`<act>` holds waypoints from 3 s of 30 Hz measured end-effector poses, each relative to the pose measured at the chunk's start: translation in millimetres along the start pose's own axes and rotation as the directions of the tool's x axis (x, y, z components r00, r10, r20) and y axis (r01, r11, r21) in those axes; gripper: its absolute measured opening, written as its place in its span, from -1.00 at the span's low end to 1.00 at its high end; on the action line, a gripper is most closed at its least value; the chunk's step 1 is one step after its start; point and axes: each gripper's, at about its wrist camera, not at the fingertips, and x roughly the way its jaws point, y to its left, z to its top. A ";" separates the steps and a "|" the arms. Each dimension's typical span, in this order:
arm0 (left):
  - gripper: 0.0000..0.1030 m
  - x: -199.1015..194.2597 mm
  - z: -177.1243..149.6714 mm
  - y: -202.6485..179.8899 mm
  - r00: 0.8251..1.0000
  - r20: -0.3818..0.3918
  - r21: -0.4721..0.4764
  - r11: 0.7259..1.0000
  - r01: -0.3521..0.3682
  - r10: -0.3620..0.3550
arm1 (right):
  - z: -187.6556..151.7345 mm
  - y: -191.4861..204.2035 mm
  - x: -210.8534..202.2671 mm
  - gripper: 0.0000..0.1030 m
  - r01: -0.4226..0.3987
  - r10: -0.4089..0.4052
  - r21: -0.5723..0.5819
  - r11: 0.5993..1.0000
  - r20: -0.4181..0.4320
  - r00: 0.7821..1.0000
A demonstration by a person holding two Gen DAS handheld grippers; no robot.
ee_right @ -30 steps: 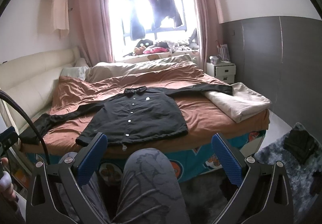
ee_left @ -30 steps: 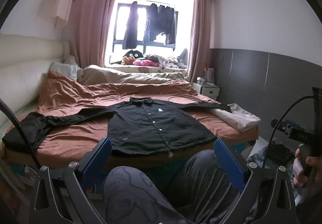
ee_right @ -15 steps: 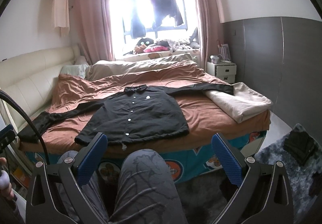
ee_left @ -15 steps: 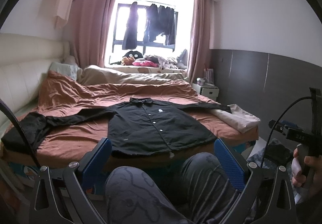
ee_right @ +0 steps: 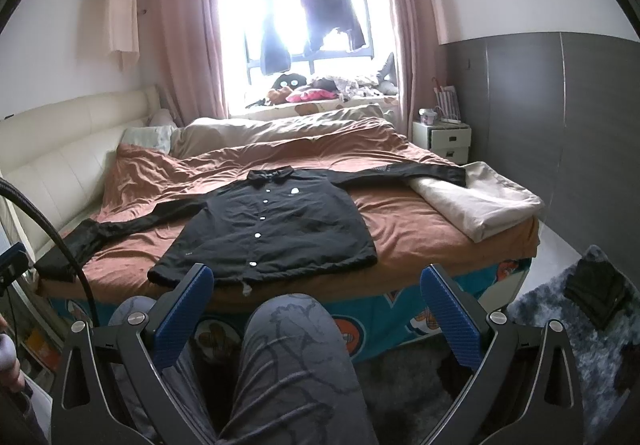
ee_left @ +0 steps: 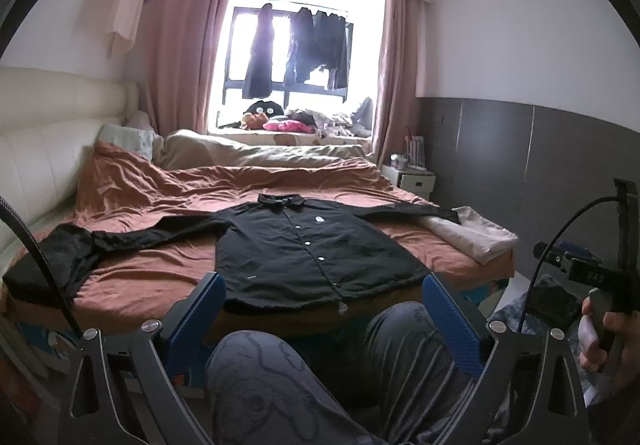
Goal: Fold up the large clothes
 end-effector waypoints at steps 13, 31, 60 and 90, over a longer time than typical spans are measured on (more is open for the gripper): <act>0.90 -13.3 -1.3 -4.9 1.000 0.022 0.016 1.000 0.000 0.000 | -3.7 0.2 -6.4 1.00 -0.001 0.001 0.001 1.000 0.009 1.000; 0.88 -19.2 -0.1 -7.3 0.999 0.047 0.026 1.000 -0.002 0.001 | -2.3 0.8 -13.8 1.00 -0.006 0.006 -0.009 1.000 0.029 1.000; 0.73 168.0 46.9 146.5 0.958 -0.126 -0.149 0.950 -0.276 0.258 | 95.2 38.7 197.8 1.00 -0.055 0.055 0.003 0.998 -0.094 0.994; 0.37 316.3 40.9 407.7 0.824 -0.417 -0.397 0.739 -0.545 0.383 | 152.3 92.5 490.5 0.88 -0.328 0.339 0.086 0.941 -0.255 0.905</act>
